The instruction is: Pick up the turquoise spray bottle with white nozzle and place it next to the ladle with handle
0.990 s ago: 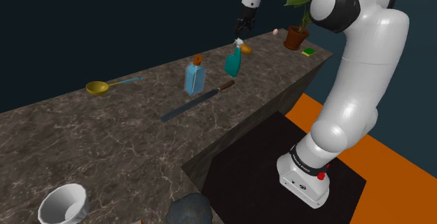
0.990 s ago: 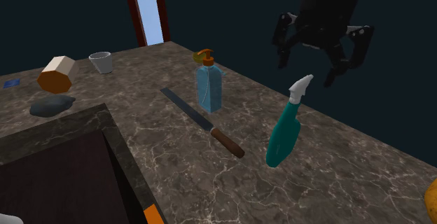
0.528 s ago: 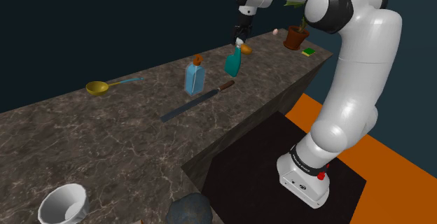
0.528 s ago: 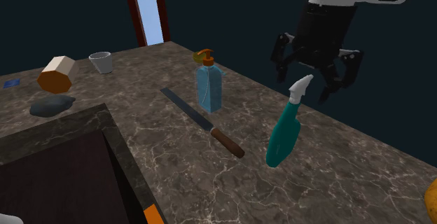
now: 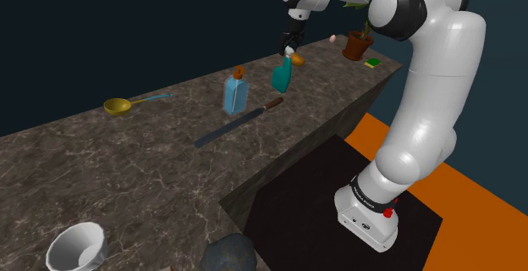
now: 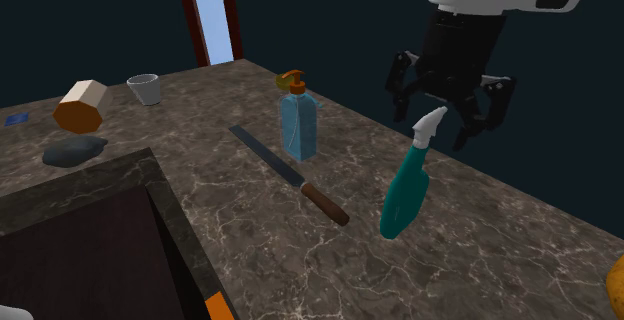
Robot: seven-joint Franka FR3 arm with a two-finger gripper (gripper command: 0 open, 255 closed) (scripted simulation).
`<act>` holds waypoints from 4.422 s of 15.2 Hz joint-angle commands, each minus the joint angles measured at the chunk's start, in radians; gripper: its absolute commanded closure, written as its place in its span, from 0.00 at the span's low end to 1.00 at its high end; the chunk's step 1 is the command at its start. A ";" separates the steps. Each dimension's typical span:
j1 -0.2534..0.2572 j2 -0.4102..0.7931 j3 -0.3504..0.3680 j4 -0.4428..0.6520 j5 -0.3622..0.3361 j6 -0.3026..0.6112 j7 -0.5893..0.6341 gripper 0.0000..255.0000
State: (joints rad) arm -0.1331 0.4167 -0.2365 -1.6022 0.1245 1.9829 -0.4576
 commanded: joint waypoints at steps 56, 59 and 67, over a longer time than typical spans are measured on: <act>0.313 -0.249 0.165 -0.026 -0.085 -0.199 0.503 1.00; 0.352 -0.240 0.192 -0.015 -0.088 -0.200 0.570 1.00; 0.457 -0.175 0.260 0.074 -0.101 -0.218 0.745 1.00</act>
State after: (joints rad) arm 0.3079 0.2420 0.0141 -1.5299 0.0261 1.7656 0.2605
